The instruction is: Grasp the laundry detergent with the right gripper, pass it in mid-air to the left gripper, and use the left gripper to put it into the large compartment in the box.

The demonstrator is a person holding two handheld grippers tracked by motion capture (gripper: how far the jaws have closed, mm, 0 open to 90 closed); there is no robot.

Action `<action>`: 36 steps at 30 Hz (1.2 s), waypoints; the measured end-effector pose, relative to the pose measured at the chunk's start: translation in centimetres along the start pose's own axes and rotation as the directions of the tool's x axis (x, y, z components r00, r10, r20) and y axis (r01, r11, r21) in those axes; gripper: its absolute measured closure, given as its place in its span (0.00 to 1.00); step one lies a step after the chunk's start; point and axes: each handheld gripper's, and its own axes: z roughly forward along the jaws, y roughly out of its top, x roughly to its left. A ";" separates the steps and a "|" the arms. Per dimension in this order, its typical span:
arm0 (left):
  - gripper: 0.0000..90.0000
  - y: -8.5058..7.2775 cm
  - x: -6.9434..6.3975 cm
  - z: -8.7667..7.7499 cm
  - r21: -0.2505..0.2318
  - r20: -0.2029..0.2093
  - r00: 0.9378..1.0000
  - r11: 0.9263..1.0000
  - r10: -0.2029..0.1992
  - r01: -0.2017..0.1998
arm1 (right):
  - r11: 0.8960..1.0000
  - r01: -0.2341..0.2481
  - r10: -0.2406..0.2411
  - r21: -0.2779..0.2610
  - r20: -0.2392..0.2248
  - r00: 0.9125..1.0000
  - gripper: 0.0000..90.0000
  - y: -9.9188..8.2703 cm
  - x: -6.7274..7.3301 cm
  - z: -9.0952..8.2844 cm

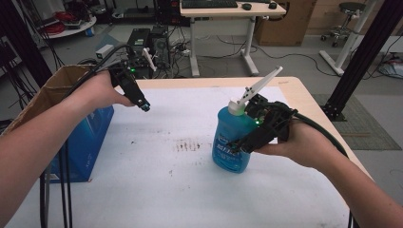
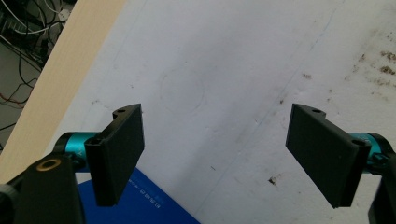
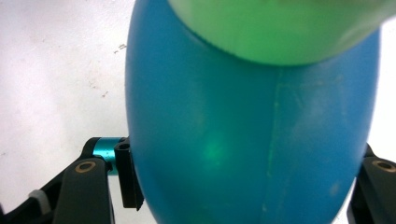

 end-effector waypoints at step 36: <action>0.22 0.1 -0.1 -0.2 -0.003 0.000 1.000 1.000 0.008 -0.008 | 0.999 -0.036 0.036 -0.038 -0.008 0.999 0.49 -0.8 -0.1 0.5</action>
